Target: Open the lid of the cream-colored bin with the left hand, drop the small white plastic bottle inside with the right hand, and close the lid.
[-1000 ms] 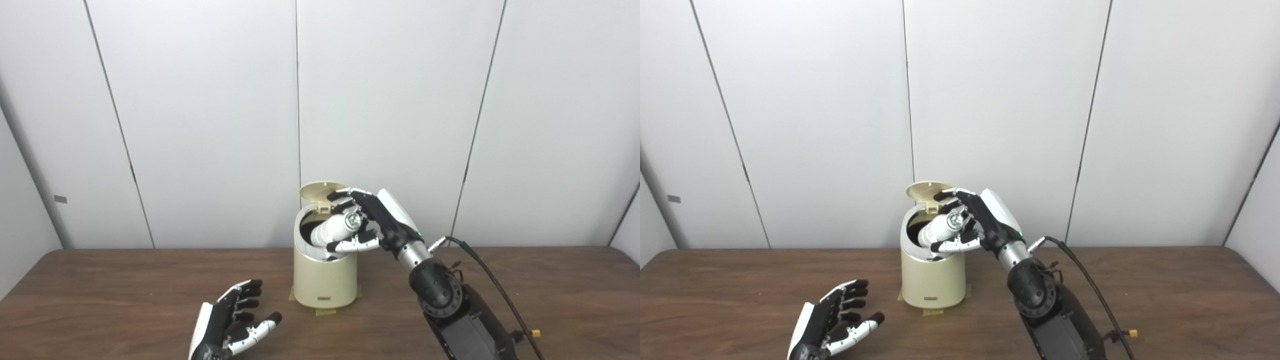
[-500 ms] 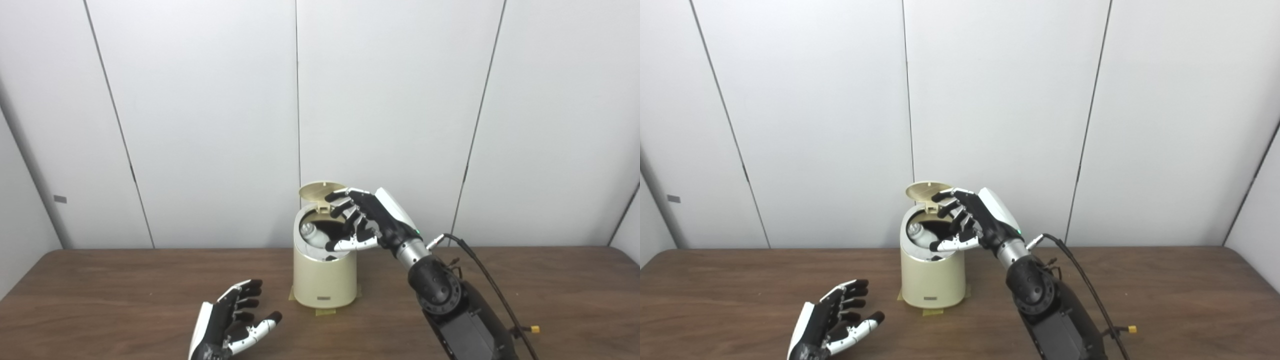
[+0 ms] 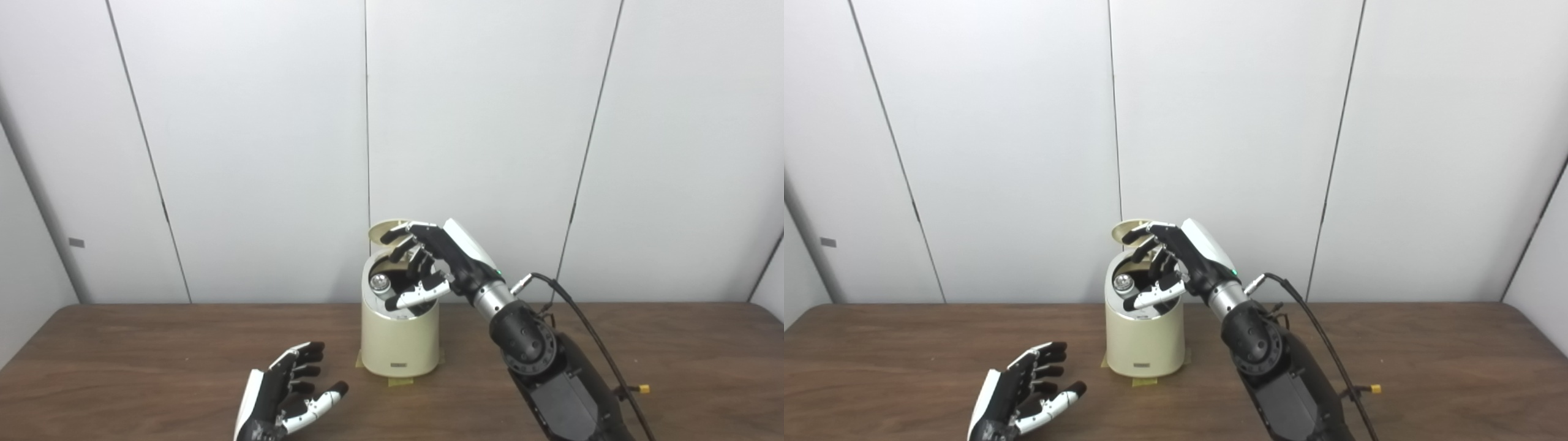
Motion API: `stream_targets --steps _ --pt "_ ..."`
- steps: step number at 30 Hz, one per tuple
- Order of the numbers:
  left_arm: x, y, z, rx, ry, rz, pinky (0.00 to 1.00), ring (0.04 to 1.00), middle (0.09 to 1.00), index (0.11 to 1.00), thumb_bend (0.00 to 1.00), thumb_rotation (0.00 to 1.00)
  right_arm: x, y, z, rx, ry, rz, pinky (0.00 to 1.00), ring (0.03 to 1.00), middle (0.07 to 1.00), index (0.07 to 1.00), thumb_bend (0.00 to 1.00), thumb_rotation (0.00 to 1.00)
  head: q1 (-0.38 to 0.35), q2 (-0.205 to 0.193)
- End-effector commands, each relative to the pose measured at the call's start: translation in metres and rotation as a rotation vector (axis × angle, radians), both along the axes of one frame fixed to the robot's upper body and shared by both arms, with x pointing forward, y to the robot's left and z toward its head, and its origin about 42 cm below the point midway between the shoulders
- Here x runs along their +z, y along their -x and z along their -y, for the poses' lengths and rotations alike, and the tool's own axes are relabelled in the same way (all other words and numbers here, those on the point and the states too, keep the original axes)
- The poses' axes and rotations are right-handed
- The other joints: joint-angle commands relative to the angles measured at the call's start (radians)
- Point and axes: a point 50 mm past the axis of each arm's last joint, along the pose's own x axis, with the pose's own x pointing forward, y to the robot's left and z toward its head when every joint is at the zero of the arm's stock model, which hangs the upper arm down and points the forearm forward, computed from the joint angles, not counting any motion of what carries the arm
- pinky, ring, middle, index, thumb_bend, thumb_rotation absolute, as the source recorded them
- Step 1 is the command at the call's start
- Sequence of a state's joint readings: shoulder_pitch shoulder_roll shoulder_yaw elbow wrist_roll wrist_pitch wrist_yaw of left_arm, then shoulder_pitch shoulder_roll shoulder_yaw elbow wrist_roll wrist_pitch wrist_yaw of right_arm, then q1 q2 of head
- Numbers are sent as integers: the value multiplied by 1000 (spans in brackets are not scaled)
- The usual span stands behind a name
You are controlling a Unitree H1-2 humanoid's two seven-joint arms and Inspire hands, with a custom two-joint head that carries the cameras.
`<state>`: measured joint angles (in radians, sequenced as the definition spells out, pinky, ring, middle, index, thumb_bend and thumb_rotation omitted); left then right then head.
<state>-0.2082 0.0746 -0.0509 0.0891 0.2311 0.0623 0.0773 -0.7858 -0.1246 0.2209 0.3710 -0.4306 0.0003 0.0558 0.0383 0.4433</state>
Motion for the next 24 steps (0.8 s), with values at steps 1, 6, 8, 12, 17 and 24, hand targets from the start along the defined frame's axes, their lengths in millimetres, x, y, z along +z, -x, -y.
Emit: stream_targets --steps 1,6,8,12,17,24 --pt "13 -7 5 -18 0 43 649 743 779 796 665 160 35 1 3 9 -27 121 331 420 589 680 886 69 1 0" --pt "13 -7 5 -14 -3 43 657 747 781 797 669 166 39 8 17 32 -217 96 278 371 546 639 855 13 2 -3" --pt "14 -7 5 -12 -1 47 650 742 780 794 669 158 41 15 31 1 -238 112 295 379 526 626 843 37 2 -3" --pt "15 -7 4 -11 -1 47 660 746 782 797 662 156 40 27 50 -21 -272 127 293 376 520 619 796 69 4 -3" --pt "15 -7 3 -11 -3 50 658 744 777 798 662 165 23 40 80 -28 -398 118 219 312 515 621 804 57 3 -1" --pt "17 -7 1 -11 -1 56 661 739 767 791 665 158 -12 53 116 -74 -494 50 297 392 547 653 812 131 3 -1"
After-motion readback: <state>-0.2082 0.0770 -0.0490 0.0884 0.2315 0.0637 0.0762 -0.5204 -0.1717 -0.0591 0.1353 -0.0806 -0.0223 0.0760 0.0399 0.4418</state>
